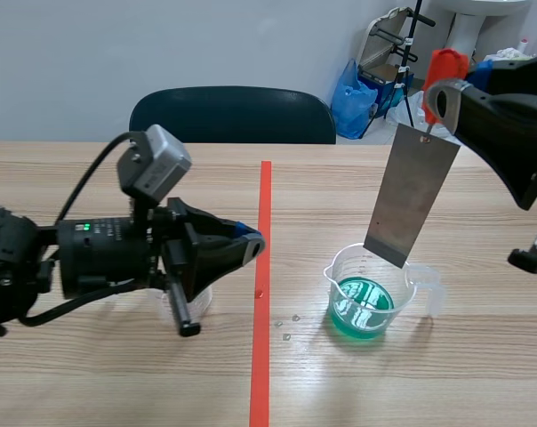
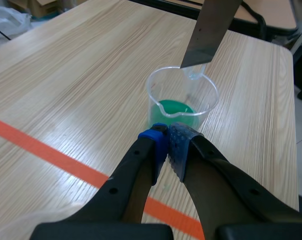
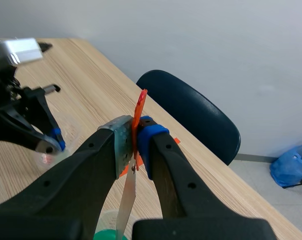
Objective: Do the redox reaction experiment
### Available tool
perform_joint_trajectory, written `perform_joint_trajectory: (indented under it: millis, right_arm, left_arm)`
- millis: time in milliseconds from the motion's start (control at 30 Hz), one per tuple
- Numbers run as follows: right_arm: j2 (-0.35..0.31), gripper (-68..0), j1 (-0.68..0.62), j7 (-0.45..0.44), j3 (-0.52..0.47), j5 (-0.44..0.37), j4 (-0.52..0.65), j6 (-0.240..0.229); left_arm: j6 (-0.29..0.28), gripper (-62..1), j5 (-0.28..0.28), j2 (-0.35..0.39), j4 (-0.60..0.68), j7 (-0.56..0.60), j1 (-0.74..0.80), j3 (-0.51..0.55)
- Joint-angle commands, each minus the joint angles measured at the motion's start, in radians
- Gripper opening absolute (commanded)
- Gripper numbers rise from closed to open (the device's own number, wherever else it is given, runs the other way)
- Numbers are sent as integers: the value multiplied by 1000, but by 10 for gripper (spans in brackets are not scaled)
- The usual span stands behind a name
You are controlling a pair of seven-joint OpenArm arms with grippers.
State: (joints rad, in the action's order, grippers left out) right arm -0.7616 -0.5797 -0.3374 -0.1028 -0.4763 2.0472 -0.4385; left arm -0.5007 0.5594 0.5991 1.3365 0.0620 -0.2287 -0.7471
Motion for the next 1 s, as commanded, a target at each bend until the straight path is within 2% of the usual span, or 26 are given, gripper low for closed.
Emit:
perform_joint_trajectory:
  millis: [0, 200, 400, 633, 967]
  right_arm:
    - [-11, -656, 9, -15, -10, -10, 16, 3]
    - [-11, -656, 9, -15, -10, -10, 16, 3]
    - [-11, -656, 9, -15, -10, -10, 16, 3]
    - [-11, -656, 9, -15, -10, -10, 16, 3]
    - [-11, -656, 9, -15, -10, -10, 16, 3]
  left_arm:
    - [0, -584, 6, -33, -15, 12, -11, -4]
    - [0, -584, 6, -143, -82, -37, -83, -60]
    - [0, -584, 6, -214, -101, -67, -122, -84]
    - [16, -584, 6, -246, -101, -63, -130, -84]
    - [19, -584, 6, -249, -101, -63, -137, -84]
